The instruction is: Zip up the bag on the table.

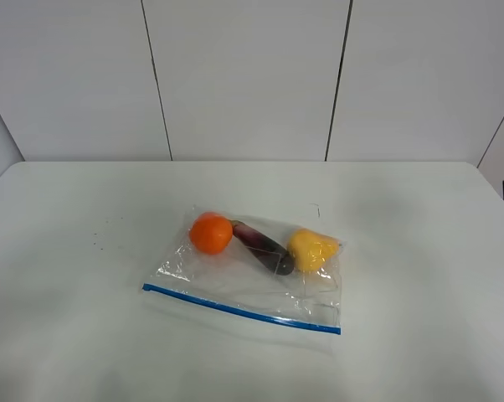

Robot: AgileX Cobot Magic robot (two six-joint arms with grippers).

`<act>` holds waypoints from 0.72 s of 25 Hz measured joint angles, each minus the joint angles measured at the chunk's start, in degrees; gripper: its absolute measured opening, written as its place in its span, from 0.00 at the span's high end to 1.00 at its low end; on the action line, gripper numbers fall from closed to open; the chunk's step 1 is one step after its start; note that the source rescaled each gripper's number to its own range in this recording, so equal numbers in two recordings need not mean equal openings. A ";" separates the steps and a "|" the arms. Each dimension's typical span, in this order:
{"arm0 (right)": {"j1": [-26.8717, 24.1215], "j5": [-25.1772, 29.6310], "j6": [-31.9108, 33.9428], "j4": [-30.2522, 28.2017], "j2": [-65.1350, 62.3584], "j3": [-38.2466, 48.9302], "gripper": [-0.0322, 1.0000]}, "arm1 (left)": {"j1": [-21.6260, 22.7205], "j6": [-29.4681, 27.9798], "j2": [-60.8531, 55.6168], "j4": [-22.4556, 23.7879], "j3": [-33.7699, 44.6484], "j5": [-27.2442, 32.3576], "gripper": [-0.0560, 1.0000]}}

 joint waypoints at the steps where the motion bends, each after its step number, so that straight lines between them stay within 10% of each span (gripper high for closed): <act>1: 0.00 0.00 0.00 0.00 -2.50 1.08 0.00 | 0.00 0.00 0.00 0.00 0.00 0.00 0.00; 18: 0.00 12.61 2.71 0.48 -34.81 6.43 0.00 | 0.00 0.00 0.00 0.05 0.00 -0.05 0.00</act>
